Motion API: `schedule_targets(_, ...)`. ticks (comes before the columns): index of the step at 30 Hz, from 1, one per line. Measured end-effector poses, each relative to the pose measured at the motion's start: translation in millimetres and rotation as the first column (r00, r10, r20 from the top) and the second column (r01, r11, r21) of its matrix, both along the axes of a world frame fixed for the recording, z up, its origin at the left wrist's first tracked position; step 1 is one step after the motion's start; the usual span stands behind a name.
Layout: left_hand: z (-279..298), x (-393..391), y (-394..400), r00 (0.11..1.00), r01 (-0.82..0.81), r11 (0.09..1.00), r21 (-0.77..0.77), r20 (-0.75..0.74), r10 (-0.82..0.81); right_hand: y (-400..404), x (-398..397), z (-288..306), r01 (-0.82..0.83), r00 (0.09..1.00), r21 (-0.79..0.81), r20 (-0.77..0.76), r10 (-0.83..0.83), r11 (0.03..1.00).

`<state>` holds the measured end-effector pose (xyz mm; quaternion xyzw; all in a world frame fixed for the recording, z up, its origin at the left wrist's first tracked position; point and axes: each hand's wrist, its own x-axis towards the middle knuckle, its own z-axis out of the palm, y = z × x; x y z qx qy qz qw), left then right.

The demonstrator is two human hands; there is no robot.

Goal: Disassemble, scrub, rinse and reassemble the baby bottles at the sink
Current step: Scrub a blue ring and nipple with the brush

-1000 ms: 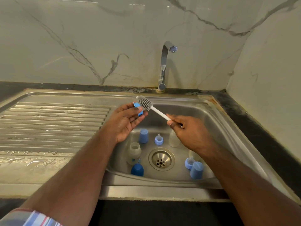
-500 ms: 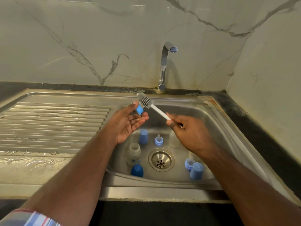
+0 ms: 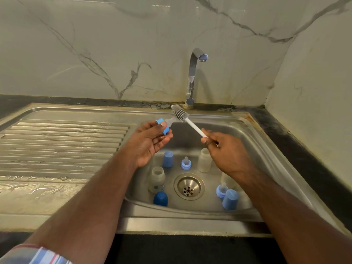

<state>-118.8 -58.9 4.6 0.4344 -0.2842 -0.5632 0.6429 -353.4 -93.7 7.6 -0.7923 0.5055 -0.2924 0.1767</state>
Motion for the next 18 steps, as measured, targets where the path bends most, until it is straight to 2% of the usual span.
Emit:
schedule_targets(3,-3,0,-3,1.0,-0.015,0.999,-0.033,-0.017,0.015,10,3,-2,-0.082,0.996,0.025,0.019,0.082,0.996)
schedule_targets(8,-5,1,-3,0.999,-0.006,0.997,-0.074,0.038,0.009,-4,0,-3,0.013,0.999,0.017,-0.03,-0.013,1.0)
schedule_targets(12,-5,-2,-3,0.998,-0.007,0.997,-0.083,0.064,0.012,5,1,-4,-0.054,0.999,0.032,0.007,0.053,0.998)
schedule_targets(18,-6,1,-5,1.0,-0.005,0.991,-0.131,-0.027,0.002,-1,1,-7,-0.029,0.997,0.017,-0.067,0.03,0.999)
